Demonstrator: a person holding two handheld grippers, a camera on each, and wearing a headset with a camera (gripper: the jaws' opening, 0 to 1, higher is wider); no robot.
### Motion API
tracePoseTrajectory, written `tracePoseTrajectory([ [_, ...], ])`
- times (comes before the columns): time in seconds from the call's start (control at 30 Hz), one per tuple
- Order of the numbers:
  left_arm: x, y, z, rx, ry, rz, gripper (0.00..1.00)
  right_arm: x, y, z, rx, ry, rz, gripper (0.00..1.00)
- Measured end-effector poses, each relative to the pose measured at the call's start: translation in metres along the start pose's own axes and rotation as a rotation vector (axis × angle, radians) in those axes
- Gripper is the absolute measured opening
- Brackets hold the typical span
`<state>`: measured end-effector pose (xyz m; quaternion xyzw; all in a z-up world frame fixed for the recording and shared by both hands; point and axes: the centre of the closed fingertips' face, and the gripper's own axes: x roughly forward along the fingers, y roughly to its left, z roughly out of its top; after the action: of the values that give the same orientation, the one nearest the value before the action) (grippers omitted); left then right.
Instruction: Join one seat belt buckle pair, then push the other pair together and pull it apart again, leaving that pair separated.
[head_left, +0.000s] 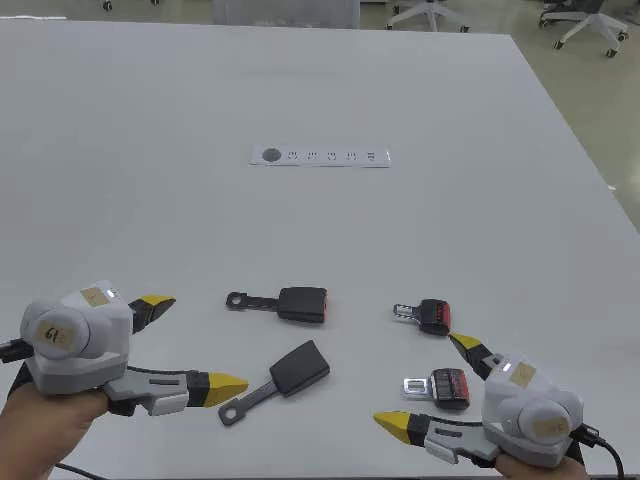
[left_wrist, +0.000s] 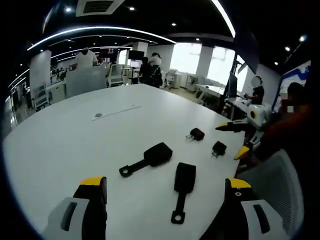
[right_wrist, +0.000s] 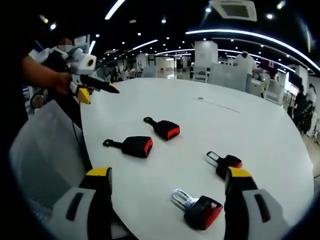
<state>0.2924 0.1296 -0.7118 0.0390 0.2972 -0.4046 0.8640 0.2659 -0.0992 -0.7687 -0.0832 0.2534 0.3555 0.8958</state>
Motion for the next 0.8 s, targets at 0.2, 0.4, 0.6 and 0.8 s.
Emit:
tracePoseTrajectory([
  [0.2,0.001,0.001,-0.002,-0.005,0.001,0.001,1.00,-0.003,-0.009,-0.001,0.004,0.007,-0.014,0.95],
  [0.4,0.000,0.002,-0.002,-0.006,0.001,0.002,1.00,-0.006,-0.015,-0.003,0.005,0.012,-0.027,0.95],
  [0.6,0.000,0.002,-0.003,-0.005,0.006,-0.001,1.00,-0.008,-0.015,-0.006,0.004,0.017,-0.027,0.95],
  [0.8,0.002,0.003,-0.002,-0.001,0.008,-0.002,1.00,-0.008,-0.015,-0.006,0.004,0.018,-0.026,0.95],
])
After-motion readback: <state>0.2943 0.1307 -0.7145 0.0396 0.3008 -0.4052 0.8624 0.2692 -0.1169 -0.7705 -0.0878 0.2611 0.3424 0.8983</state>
